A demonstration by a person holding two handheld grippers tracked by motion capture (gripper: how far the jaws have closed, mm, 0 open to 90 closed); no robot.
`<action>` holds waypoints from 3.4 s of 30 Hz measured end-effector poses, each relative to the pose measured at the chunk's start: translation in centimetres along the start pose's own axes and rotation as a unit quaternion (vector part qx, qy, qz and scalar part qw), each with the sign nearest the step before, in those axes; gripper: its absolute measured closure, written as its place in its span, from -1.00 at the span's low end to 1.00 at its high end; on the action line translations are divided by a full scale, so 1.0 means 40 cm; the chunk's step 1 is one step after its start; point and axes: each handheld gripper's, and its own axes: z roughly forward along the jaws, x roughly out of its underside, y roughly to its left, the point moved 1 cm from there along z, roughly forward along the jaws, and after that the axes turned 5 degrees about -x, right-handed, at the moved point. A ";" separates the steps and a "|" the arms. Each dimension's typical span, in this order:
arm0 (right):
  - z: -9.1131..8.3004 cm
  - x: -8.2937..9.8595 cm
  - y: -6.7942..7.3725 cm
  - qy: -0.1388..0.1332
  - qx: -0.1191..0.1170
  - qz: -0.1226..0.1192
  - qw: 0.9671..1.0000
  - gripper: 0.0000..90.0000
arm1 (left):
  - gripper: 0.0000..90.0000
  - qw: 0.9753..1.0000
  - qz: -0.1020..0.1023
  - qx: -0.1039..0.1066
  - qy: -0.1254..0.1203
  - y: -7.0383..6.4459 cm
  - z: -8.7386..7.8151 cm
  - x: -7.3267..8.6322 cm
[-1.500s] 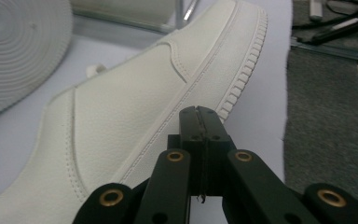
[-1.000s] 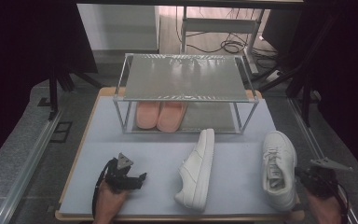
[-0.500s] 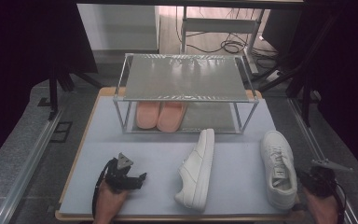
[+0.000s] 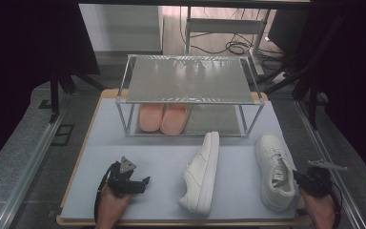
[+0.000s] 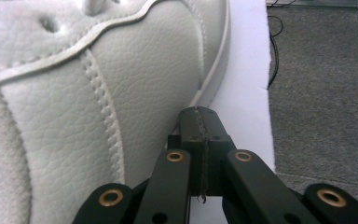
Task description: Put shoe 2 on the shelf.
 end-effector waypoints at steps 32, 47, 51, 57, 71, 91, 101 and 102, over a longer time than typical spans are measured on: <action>-0.140 -0.096 0.133 -0.058 -0.059 -0.057 0.995 1.00 | -0.71 1.000 0.001 -0.001 -0.001 -0.001 0.000 0.000; -0.061 -0.112 0.297 -0.041 -0.137 -0.103 0.984 1.00 | -0.71 1.000 0.000 0.000 -0.001 -0.001 0.000 0.000; -0.044 -0.113 0.328 -0.034 -0.148 -0.115 0.982 1.00 | -0.71 1.000 0.000 0.000 -0.001 0.000 0.000 0.000; -0.010 -0.116 0.382 -0.023 -0.164 -0.133 0.977 1.00 | -0.71 1.000 0.000 -0.001 -0.001 -0.001 0.000 0.000; 0.059 -0.133 0.489 -0.010 -0.208 -0.160 0.965 1.00 | -0.71 1.000 0.001 -0.001 0.000 -0.001 -0.001 0.000; 0.085 -0.153 0.557 -0.009 -0.221 -0.183 0.958 1.00 | -0.71 1.000 0.000 -0.001 -0.002 -0.001 -0.001 0.000; 0.078 -0.141 0.539 -0.011 -0.228 -0.165 0.960 1.00 | -0.71 1.000 0.002 -0.001 -0.002 -0.001 -0.001 0.001; 0.074 -0.135 0.530 -0.012 -0.229 -0.157 0.961 1.00 | -0.71 1.000 0.002 -0.001 -0.002 -0.001 -0.001 0.001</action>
